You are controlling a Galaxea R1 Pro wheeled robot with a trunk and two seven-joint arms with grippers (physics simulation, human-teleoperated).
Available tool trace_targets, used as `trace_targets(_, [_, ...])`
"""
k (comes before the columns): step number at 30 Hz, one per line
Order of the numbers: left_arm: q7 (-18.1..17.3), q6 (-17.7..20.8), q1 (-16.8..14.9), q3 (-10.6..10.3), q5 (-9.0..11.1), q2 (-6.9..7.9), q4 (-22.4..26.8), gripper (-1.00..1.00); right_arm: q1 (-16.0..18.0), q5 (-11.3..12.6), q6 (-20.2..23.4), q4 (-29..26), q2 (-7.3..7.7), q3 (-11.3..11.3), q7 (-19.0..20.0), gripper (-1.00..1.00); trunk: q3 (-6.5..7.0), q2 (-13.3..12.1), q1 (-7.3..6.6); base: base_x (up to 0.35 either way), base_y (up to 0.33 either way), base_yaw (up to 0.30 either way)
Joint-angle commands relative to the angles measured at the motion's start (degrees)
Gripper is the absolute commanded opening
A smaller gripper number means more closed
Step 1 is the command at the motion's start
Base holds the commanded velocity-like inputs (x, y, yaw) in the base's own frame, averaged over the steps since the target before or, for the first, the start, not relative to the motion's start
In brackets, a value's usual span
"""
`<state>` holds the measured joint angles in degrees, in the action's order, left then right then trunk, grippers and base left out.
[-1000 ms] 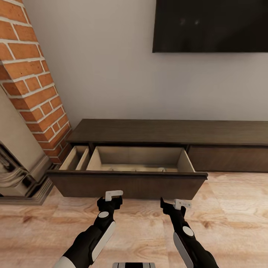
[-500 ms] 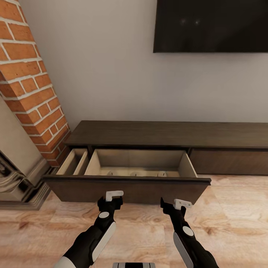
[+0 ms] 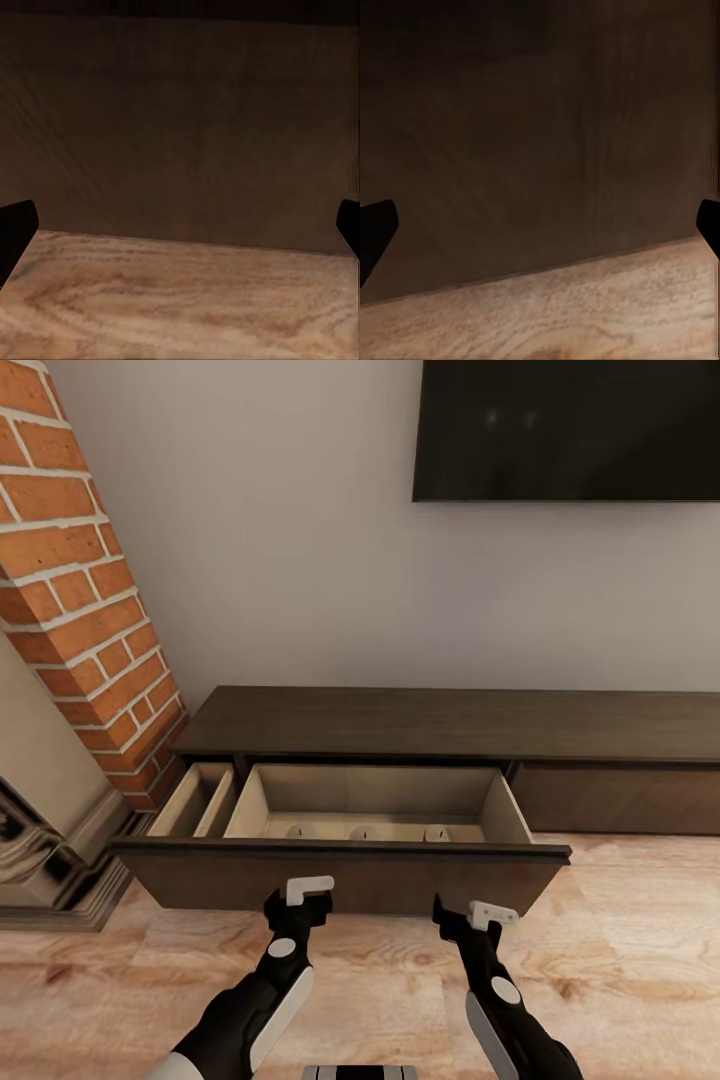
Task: Place each of the two pumpkins and all three candles from the living room inside a cabinet in the living room (use any cabinet), then make sure every cabinet is closed, and position the cauldron so it is next to a table in the living room.
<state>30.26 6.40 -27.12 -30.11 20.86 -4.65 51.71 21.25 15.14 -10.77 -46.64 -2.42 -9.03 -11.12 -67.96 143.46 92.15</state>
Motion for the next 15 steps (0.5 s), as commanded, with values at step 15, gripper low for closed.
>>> trace_targets(15, [0.3, -3.7, 0.0, -1.0, 0.3, 0.03, -1.9, 1.0, 0.2, 0.6, -1.9, 2.7, 0.04, -0.4, -0.3, 1.0, -0.04, 0.0, -0.01, 0.136, 0.0, 0.0])
